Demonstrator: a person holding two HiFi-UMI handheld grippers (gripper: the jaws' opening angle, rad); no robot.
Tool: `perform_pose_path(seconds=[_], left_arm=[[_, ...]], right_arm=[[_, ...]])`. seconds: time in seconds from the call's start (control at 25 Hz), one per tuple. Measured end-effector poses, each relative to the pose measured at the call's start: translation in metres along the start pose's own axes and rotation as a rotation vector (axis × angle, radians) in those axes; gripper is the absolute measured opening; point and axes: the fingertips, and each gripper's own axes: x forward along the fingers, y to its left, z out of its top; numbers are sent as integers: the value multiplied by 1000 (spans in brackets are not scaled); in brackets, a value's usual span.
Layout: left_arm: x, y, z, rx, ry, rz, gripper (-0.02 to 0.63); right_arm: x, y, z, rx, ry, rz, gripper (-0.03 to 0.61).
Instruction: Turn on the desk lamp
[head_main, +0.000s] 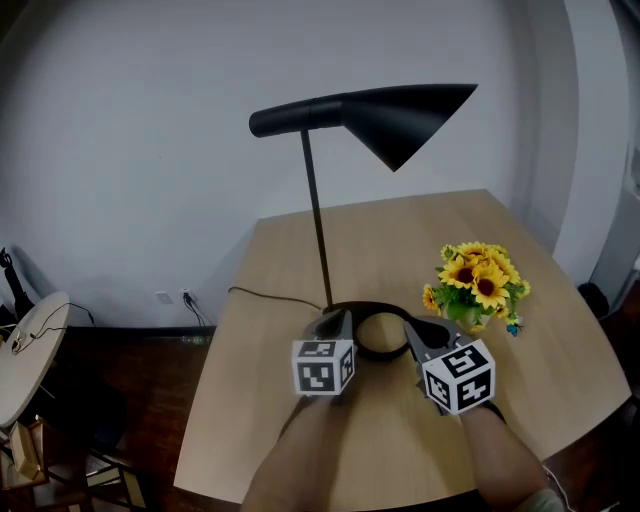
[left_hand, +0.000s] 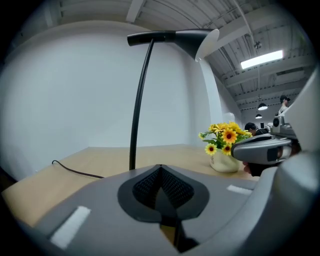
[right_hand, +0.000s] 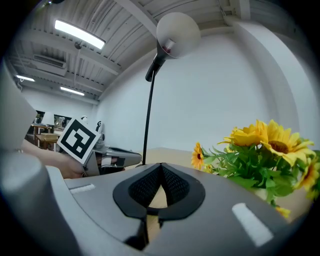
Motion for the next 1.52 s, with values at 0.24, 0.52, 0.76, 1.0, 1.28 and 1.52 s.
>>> perform_pose_path(seconds=[0.24, 0.52, 0.76, 1.0, 1.28, 1.52], left_arm=[[19, 11, -2, 29, 55, 22, -3], [34, 22, -9, -44, 118, 17, -25], [46, 26, -25, -67, 202, 27, -26], [50, 25, -29, -36, 247, 47, -25], [51, 27, -33, -10, 288, 72, -14], [50, 27, -30, -27, 266, 58, -14]], right_arm=[[1, 10, -3, -61, 14, 8, 0], [2, 26, -4, -115, 16, 46, 0], [6, 34, -11, -133, 35, 68, 0], [4, 24, -15, -86, 42, 50, 0], [2, 20, -18, -62, 50, 43, 0], [3, 23, -14, -91, 42, 44, 0]])
